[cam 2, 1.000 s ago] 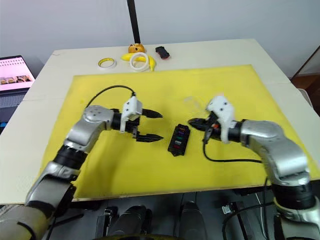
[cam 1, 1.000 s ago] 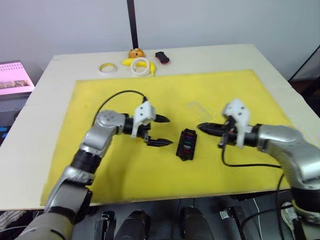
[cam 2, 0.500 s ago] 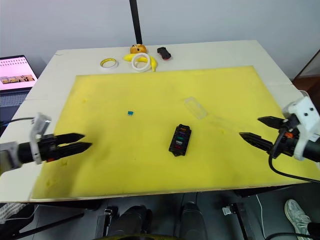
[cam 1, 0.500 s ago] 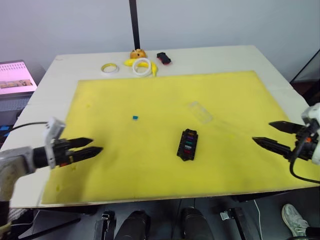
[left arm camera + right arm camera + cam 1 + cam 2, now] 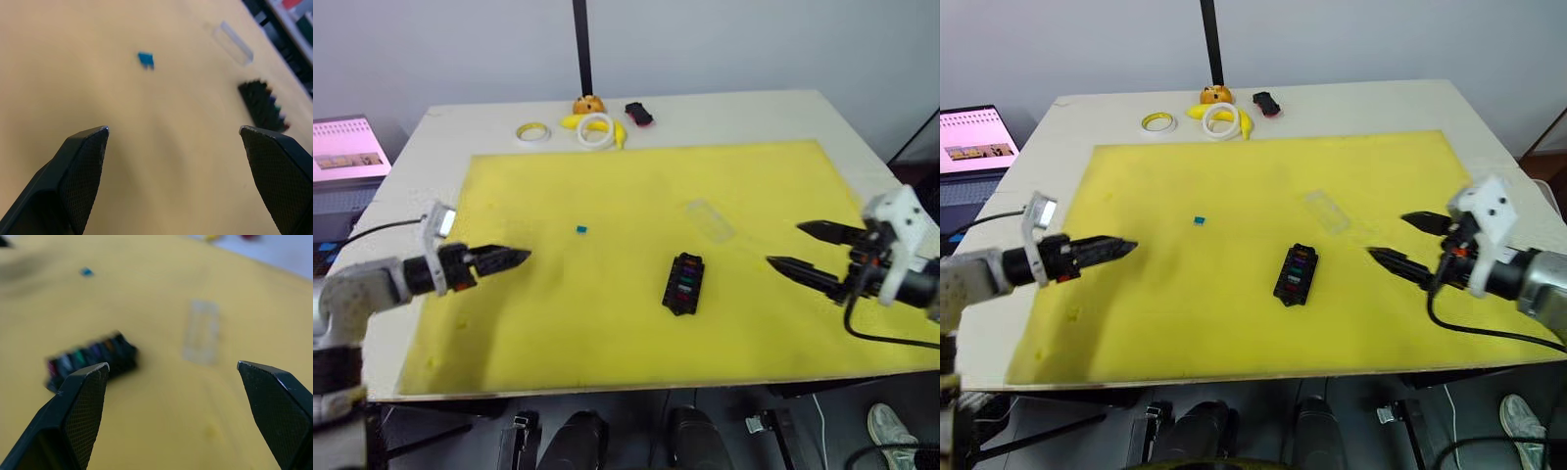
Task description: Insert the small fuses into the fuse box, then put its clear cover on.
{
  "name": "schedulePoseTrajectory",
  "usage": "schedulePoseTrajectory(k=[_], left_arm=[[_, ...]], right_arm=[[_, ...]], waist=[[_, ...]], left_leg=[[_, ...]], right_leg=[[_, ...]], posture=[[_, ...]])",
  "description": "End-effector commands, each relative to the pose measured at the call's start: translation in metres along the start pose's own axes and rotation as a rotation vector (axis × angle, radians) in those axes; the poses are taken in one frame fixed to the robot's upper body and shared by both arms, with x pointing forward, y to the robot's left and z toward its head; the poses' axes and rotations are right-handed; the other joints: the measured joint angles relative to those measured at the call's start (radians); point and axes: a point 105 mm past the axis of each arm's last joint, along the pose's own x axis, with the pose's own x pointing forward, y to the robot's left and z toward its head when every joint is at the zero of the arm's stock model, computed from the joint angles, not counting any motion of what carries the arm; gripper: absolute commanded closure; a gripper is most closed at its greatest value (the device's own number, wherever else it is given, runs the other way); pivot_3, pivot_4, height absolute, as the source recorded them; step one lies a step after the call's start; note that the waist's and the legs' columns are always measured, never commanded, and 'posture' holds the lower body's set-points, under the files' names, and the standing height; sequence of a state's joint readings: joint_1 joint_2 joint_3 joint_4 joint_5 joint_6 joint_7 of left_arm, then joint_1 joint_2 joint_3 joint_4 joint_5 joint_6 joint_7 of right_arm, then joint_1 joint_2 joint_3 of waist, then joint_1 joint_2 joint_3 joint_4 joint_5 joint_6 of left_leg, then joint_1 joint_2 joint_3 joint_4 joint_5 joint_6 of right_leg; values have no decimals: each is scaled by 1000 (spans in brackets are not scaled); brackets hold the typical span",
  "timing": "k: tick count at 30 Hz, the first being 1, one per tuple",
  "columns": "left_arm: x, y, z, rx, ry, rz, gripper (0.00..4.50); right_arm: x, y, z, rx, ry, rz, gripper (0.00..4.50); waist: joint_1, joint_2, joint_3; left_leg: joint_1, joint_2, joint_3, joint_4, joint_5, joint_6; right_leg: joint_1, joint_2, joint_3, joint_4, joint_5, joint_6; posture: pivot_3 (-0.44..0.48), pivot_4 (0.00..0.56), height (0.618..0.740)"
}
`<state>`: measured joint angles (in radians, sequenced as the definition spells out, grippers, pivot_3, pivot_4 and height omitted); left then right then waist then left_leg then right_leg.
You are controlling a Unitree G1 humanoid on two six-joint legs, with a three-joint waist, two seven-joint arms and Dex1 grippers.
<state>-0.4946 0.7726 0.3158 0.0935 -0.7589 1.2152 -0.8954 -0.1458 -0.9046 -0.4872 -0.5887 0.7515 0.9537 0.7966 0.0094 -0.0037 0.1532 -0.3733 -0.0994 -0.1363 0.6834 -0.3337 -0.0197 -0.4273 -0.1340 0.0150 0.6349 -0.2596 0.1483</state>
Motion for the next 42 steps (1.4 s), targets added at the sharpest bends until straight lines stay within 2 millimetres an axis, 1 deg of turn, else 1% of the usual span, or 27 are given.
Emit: schedulePoseTrajectory(k=[1,4,7,11,13,19,21,26,29,32,35,39,42], left_arm=[[17,-5,9,-114,32,-47,0],[44,-8,18,-236,65,-97,0],[59,-2,23,-273,64,-79,0],[75,4,31,-326,39,-75,0],[82,5,30,-360,39,-81,0],[91,10,15,-334,99,-60,0],[91,12,15,-311,101,-52,0],[88,11,15,-332,108,-79,0],[96,11,8,-346,117,-90,0],[105,9,5,-381,107,-115,0],[112,10,1,-379,107,-110,0],[117,7,1,-395,95,-135,0],[118,4,2,-403,90,-163,0]], right_arm=[[20,24,15,-41,-56,99,44],[45,44,22,-44,-109,183,44],[60,54,27,-47,-136,210,44],[71,57,36,-40,-170,218,44],[75,56,38,-39,-180,212,44],[78,53,40,-47,-175,198,44],[77,53,39,-51,-171,198,44],[76,54,38,-55,-166,198,44],[76,55,38,-55,-161,200,44],[76,55,37,-52,-156,200,44],[78,55,35,-52,-151,199,44],[78,55,35,-45,-153,191,44],[78,53,33,-41,-149,179,44]], waist=[[-1,0,0],[1,-1,0],[-6,-1,0],[-22,-1,0],[-23,-1,0],[-24,-1,0],[-24,-1,0],[-25,-1,0],[-24,-1,0],[-19,-1,0],[-14,-1,0],[2,-1,0],[4,-1,0]], left_leg=[[0,0,0,0,0,0],[0,-1,-1,1,0,0],[-1,-2,-1,1,0,0],[-1,-4,-2,0,0,0],[-1,-4,-2,0,0,0],[-2,-5,-2,0,0,0],[-2,-5,-2,0,0,0],[-2,-5,-2,0,0,0],[-2,-6,-2,0,0,0],[-2,-6,-2,1,0,0],[-1,-7,-2,1,0,0],[-1,-8,-2,2,0,0],[-1,-8,-3,3,0,0]], right_leg=[[0,0,0,0,0,0],[0,0,0,1,0,0],[-1,0,-1,1,0,0],[-2,0,-1,2,0,0],[-2,0,-1,2,0,0],[-3,-1,-1,3,0,0],[-3,-1,-1,4,0,0],[-3,-1,0,4,0,0],[-5,-2,0,10,0,0],[-5,-2,0,11,0,0],[-4,-2,0,11,0,0],[-4,-3,0,11,0,0],[-3,-3,0,11,0,0]], posture=[[0,150,740],[0,150,740],[0,150,740],[0,150,740],[0,150,740],[0,150,740],[0,150,740],[0,150,740],[0,150,740],[0,150,740],[0,150,740],[0,150,740],[0,150,740]])
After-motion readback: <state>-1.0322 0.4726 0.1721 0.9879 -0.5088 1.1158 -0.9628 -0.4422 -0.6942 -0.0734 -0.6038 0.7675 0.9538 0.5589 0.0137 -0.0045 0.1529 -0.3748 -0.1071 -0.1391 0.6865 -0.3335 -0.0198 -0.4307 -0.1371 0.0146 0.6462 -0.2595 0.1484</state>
